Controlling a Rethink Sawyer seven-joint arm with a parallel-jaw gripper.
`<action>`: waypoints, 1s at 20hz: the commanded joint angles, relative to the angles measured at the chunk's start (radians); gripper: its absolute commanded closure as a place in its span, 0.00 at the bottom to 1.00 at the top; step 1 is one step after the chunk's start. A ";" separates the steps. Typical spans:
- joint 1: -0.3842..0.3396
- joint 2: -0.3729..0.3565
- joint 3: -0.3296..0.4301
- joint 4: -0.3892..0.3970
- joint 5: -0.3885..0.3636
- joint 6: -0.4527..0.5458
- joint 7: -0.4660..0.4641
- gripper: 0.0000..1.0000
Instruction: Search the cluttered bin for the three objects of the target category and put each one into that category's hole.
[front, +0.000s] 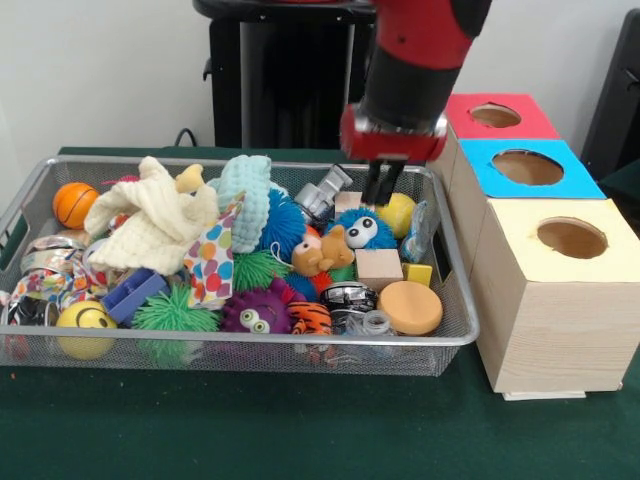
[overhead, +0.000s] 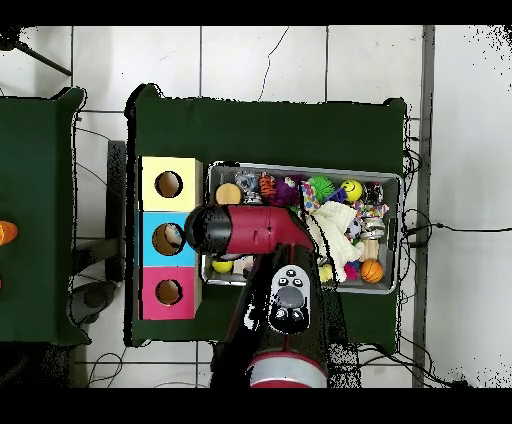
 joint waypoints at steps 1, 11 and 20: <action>0.004 -0.064 0.031 -0.027 0.022 0.182 0.118 1.00; -0.015 -0.012 0.058 -0.040 0.012 0.116 0.135 0.00; -0.071 0.082 0.095 -0.064 -0.019 -0.019 0.078 0.00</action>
